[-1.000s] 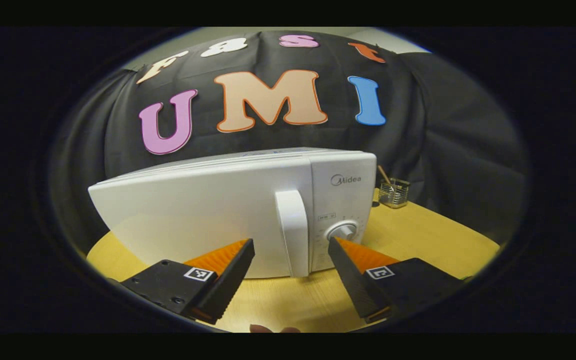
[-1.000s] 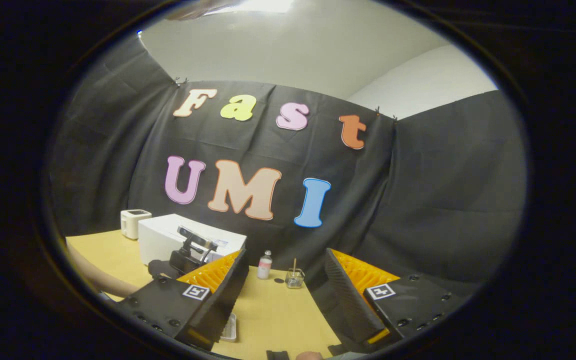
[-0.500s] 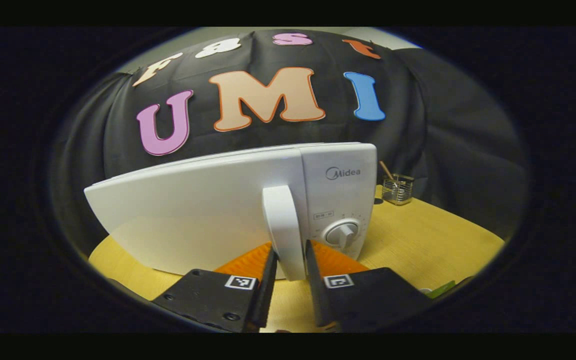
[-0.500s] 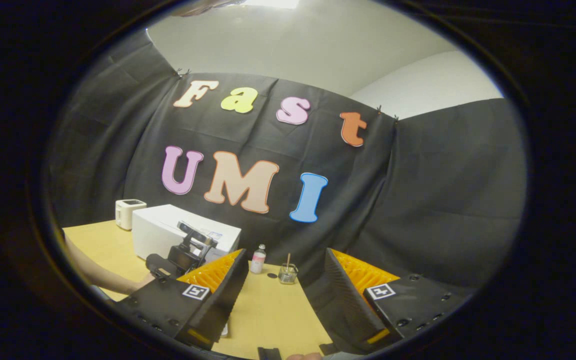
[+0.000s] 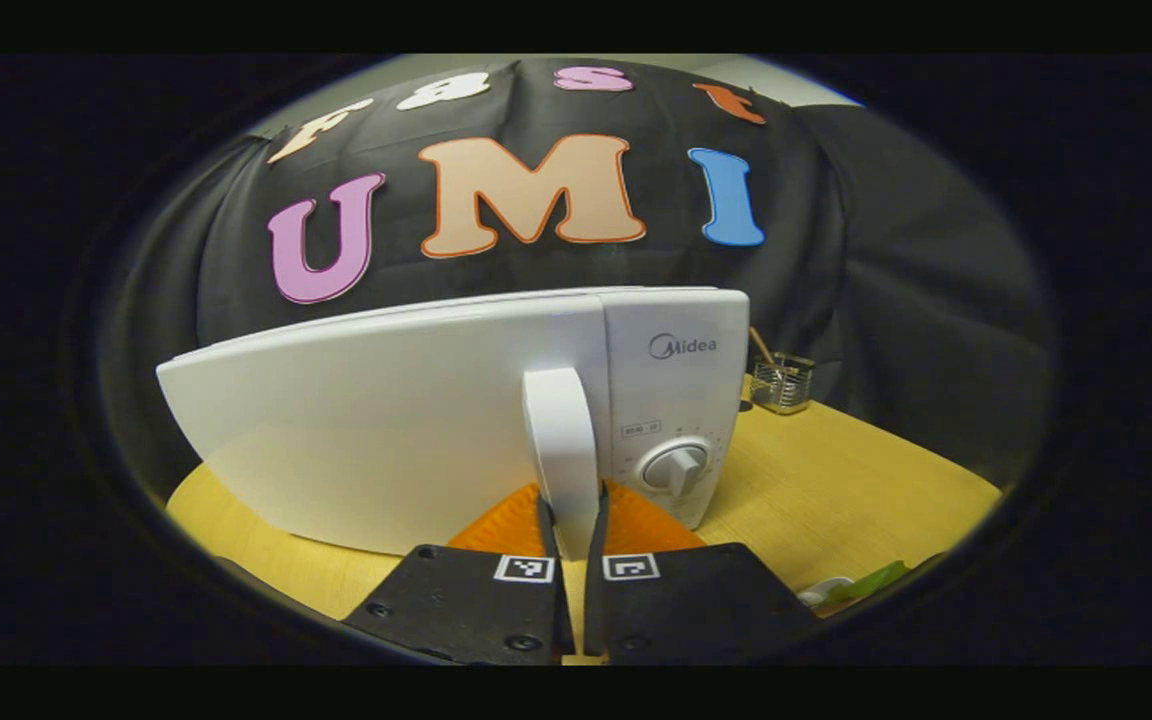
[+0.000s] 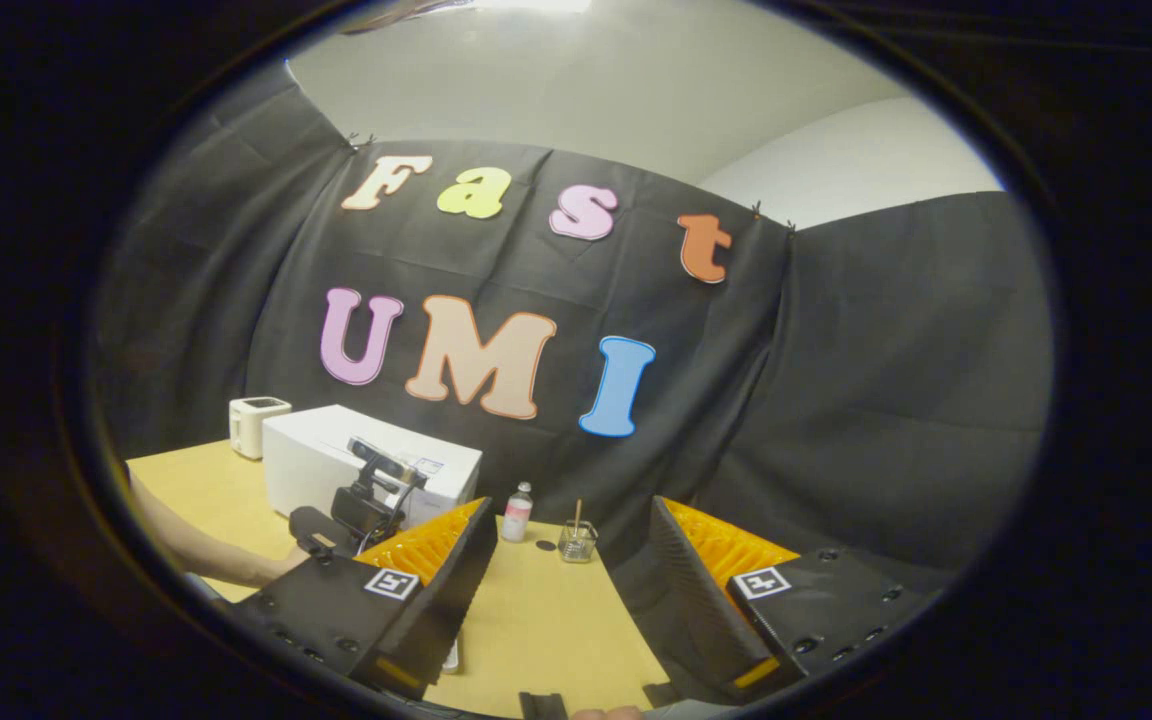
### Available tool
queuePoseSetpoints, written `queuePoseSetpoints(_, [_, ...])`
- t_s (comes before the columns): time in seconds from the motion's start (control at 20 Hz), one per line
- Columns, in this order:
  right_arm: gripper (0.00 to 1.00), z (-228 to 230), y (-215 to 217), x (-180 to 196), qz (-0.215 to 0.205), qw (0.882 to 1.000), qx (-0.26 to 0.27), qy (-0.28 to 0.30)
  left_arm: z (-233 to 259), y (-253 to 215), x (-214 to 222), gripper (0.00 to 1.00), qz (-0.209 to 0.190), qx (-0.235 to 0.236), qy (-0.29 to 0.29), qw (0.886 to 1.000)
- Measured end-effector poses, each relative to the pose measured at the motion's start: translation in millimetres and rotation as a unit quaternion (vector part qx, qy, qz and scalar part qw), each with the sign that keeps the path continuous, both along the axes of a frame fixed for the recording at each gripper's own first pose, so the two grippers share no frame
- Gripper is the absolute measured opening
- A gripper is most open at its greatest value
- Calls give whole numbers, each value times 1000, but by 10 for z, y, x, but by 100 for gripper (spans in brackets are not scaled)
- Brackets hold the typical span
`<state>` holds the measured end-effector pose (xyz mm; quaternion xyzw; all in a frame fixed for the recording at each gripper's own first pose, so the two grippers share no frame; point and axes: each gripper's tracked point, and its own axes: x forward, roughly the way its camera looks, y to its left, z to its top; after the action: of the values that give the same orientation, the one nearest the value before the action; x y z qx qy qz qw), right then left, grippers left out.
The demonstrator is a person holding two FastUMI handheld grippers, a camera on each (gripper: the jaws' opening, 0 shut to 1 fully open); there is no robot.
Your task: Open the microwave oven with the left hand, put the food in, and close the microwave oven.
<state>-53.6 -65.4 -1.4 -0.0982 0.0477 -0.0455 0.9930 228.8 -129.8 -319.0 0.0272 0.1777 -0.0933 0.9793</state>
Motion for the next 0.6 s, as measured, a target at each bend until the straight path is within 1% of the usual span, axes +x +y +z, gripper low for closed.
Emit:
queuePoseSetpoints(0.1, [97, 5, -6, -3, 0, 1000, -2, -1, -4, 1, 0, 1, -3, 1, 3, 1000])
queuePoseSetpoints(0.2, [96, 4, -9, 3, 0, 1000, 0, -1, 3, 16, -18, 1, -1, -7, 6, 1000])
queuePoseSetpoints(0.3, [96, 13, -15, 8, -2, 1000, 3, -1, -25, 2, -15, 0, -4, -5, 18, 1000])
queuePoseSetpoints(0.35, [98, 15, -15, 12, -2, 1000, 4, -2, -7, 4, -8, 2, -7, -4, 17, 1000])
queuePoseSetpoints(0.4, [97, 9, -22, 10, -3, 1000, 5, -2, -19, 11, -32, 1, -8, -4, 22, 1000])
queuePoseSetpoints(0.45, [97, 15, -25, 20, -4, 1000, 6, -3, -80, 37, -157, 3, -2, -9, 38, 999])
queuePoseSetpoints(0.5, [96, 20, -23, 25, -5, 1000, 8, -5, -31, 56, -305, 2, -4, -13, 22, 1000])
queuePoseSetpoints(0.55, [98, 22, -25, 34, -6, 1000, 11, -7, 82, 78, -462, 2, -12, -5, -3, 1000])
queuePoseSetpoints(0.6, [97, 12, -38, 35, -8, 1000, 15, -8, 82, 124, -638, 1, -18, 2, 3, 1000])
